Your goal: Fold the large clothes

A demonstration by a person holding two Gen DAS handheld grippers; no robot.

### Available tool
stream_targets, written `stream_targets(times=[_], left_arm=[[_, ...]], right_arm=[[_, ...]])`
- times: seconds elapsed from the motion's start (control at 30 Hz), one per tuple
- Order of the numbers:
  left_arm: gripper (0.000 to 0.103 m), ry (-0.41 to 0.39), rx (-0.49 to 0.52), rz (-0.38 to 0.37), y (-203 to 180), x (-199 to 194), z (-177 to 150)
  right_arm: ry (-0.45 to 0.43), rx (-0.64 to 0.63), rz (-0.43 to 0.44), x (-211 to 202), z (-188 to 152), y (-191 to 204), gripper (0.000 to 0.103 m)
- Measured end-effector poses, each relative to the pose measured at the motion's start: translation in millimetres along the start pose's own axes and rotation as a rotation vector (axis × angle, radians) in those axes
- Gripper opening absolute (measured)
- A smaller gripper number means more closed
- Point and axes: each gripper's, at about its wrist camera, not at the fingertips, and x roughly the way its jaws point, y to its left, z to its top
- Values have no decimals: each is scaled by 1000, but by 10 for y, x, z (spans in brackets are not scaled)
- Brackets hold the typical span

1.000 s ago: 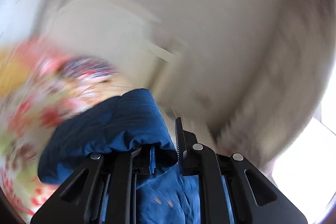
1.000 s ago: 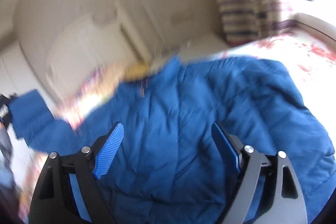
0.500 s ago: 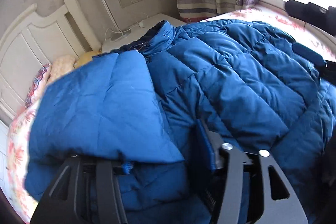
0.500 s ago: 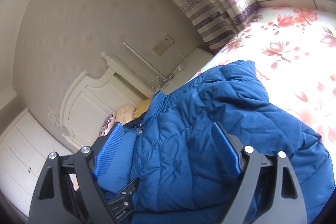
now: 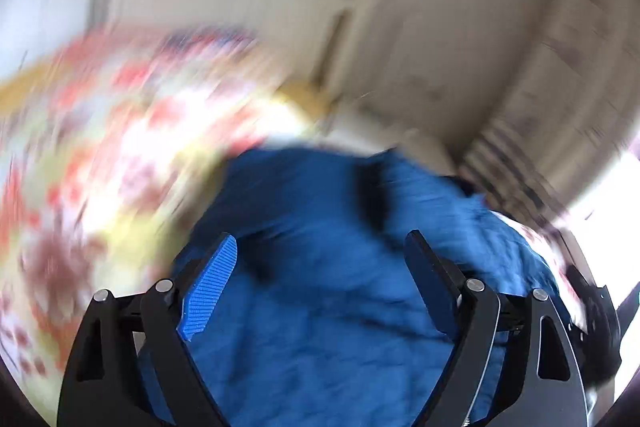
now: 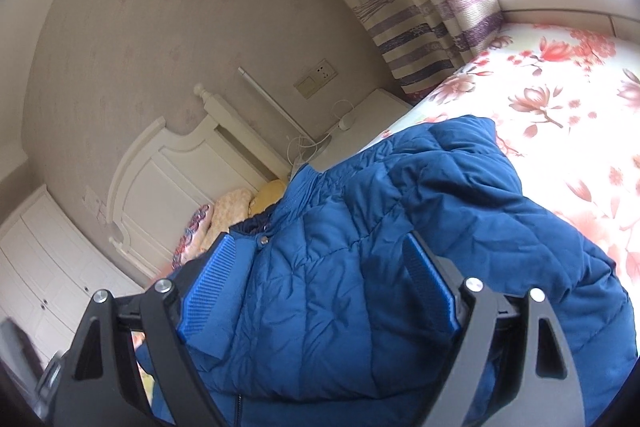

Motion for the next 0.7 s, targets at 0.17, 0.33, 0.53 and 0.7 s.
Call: stream_targets(times=[0.17, 0.33, 0.53, 0.7], left_arm=[[80, 93, 34, 74, 185, 168, -94], [81, 141, 158, 247, 112, 444, -223], [85, 137, 121, 235, 229, 495, -232], [85, 112, 139, 250, 170, 413, -271]], right_arm=[[20, -73, -10, 41, -49, 128, 85], [38, -139, -20, 87, -98, 265, 85], [97, -327, 25, 115, -242, 695, 81], [187, -878, -34, 348, -800, 1733, 81]])
